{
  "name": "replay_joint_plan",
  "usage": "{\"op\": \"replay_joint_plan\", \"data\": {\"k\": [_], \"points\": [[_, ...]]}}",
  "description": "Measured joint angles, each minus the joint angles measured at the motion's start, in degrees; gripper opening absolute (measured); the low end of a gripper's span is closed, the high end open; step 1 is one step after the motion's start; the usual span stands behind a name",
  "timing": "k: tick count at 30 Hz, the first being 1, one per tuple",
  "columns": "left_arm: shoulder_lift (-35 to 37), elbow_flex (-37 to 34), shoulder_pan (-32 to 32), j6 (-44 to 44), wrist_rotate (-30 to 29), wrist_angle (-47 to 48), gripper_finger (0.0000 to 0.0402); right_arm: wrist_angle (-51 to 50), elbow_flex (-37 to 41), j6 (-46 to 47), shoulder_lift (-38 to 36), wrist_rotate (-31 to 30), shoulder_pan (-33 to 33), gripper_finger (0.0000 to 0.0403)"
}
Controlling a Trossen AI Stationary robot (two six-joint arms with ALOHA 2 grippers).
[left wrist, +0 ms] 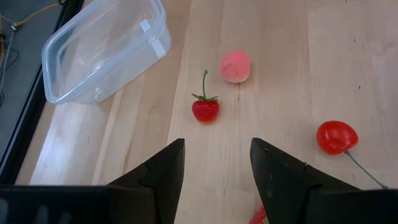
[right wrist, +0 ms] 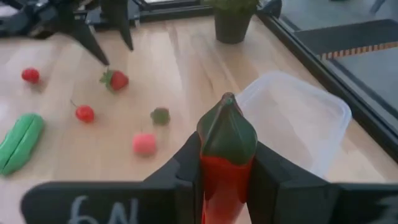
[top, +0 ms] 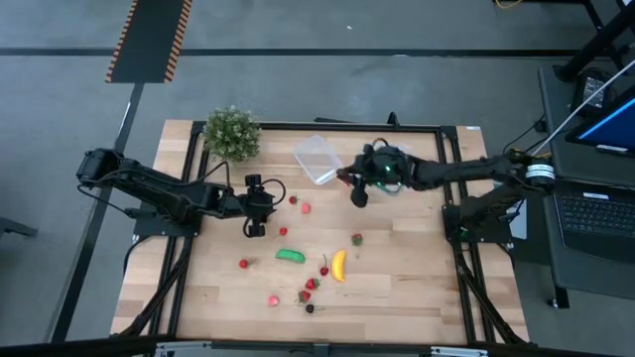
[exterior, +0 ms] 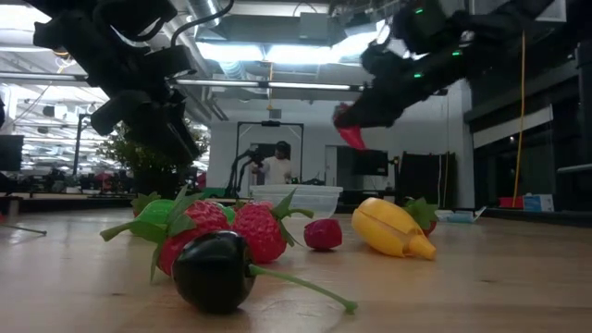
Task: Pick and placing Produce into tupperware
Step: Put the red chili pepper into the transparent container
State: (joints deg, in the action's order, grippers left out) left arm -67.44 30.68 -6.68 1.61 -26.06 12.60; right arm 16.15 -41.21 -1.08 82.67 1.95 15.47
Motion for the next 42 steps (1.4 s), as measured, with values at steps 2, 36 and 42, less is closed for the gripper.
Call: {"op": "replay_joint_plan", "data": {"k": [2,36,42], "points": [[0.00,0.00,0.01,0.00,0.00,0.00,0.0176,-1.23,-3.34,-0.22,2.82,3.64,1.98,0.0078],[0.00,0.00,0.07,0.13,-0.01,0.28,0.0176,-50.05,-51.04,-23.12,36.13,14.86,10.09,0.0078],[0.00,0.00,0.05,0.13,-0.01,0.26,0.0176,-52.04,-51.17,-26.98,37.64,15.71,10.24,0.0078]]}}
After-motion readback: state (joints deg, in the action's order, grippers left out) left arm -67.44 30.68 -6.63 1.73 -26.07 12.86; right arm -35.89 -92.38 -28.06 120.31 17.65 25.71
